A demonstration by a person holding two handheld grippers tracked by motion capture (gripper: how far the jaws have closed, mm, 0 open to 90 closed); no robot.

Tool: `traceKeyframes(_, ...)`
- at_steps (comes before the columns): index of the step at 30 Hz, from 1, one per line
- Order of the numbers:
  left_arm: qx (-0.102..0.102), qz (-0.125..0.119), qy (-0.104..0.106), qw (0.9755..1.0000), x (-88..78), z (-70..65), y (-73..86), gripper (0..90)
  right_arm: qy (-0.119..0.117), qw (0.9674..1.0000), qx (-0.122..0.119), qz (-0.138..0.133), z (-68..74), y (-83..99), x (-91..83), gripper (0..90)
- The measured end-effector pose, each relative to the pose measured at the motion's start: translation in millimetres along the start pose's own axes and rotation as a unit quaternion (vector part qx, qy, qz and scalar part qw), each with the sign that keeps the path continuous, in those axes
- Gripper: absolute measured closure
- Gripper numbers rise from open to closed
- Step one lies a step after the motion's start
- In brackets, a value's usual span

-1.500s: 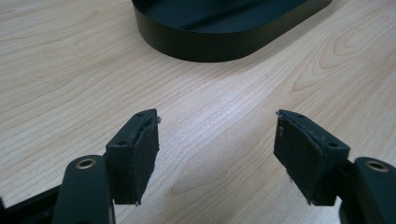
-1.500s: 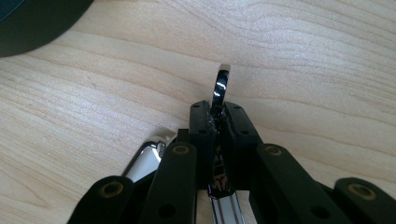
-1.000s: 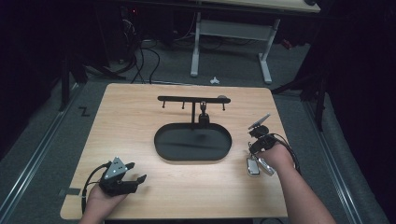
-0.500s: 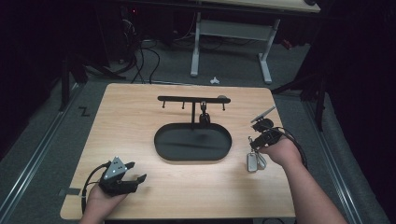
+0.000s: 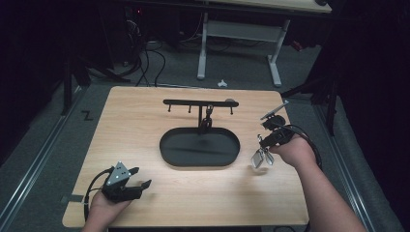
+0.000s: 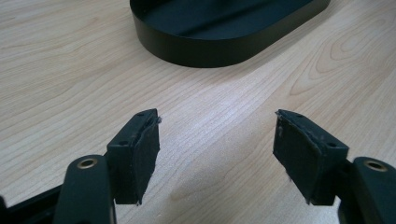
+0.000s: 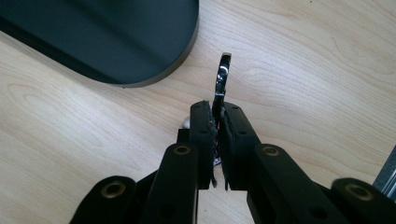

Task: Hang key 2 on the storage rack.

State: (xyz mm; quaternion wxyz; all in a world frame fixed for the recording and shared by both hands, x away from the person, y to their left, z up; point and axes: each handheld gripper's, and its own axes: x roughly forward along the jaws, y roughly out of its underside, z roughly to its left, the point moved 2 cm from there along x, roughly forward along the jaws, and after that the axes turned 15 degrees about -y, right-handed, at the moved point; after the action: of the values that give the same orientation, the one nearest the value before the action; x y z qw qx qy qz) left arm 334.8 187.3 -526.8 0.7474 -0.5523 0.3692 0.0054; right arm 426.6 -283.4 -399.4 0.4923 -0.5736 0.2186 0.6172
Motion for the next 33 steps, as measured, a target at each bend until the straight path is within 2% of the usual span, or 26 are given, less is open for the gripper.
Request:
traceKeyframes(18, -0.009, -0.006, -0.006, 0.9999, -3.0, 2.5, 1.5, 31.8, -0.005, 1.0000, -0.008, -0.002, 16.1, -11.1, -9.7, 84.4)
traceKeyframes(33, -0.011, -0.002, -0.006, 0.9999, -3.2, 1.7, 3.3, 31.8, -0.021, 0.9991, -0.035, -0.006, 38.9, -30.9, -7.1, 84.5)
